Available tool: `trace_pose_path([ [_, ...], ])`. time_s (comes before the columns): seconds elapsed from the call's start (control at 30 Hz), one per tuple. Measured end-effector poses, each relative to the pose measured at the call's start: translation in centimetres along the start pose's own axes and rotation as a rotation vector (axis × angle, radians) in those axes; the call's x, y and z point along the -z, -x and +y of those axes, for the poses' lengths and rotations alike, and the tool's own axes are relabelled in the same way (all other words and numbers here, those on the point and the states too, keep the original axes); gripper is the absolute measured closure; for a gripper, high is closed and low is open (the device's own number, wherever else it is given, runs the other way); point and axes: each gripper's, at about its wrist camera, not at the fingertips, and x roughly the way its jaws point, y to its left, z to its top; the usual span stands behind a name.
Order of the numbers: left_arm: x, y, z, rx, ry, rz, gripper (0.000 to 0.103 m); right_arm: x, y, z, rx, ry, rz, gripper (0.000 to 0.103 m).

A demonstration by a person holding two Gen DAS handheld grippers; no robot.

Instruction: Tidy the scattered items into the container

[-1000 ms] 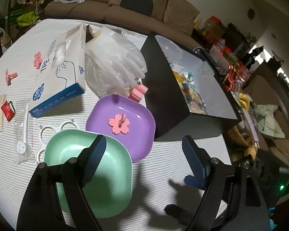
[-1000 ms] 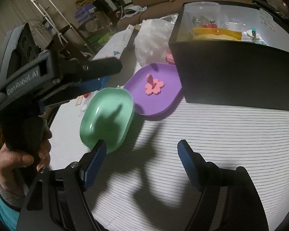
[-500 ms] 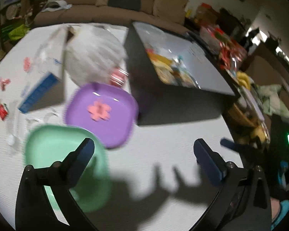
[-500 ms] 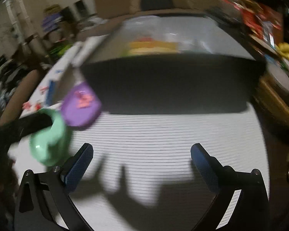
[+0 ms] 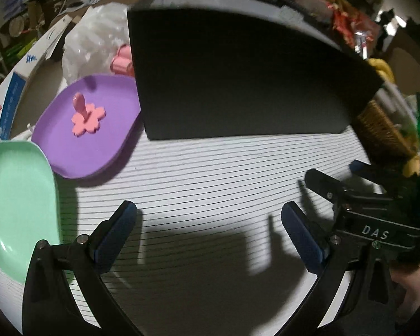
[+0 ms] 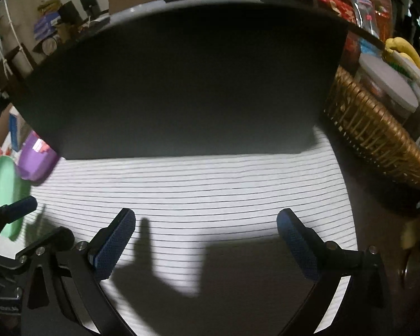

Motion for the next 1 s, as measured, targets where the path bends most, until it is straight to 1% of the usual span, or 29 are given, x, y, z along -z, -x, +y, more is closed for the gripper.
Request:
trace_pose_path([
  [0.07,0.2,-0.7,-0.1,-0.031,0.011,-0.006,0.0,0.2,0.0,0.4,0.013,0.034,-0.015,0.0],
  [0.13,0.3,-1.0,-0.3,-0.05,0.003,-0.017,0.0,0.4,-0.1,0.5,0.042,0.05,-0.022,0.0],
  [0.2,0.3,-1.1,-0.5,-0.064,-0.005,-0.023,0.0,0.6,-0.1,0.3,0.05,0.046,-0.042,0.0],
  [0.27,0.4,-1.3,-0.8,-0.089,-0.028,-0.035,0.0,0.8,0.0,0.4,0.062,0.074,-0.057,0.0],
  [0.37,0.5,-1.5,-0.8,-0.129,-0.037,-0.053,0.0,0.8,0.2,0.2,0.049,0.09,-0.061,0.0],
  [0.47,0.4,-1.5,-0.2,-0.149,-0.009,-0.074,0.0,0.9,0.5,0.2,0.049,0.09,-0.061,0.0],
  [0.6,0.3,-1.5,-0.2,-0.151,-0.009,-0.092,0.0,1.0,0.9,0.2,0.051,0.088,-0.061,0.0],
  [1.0,0.7,-1.3,0.1,-0.152,-0.008,-0.093,0.0,1.4,1.3,0.5,0.052,0.087,-0.061,0.0],
])
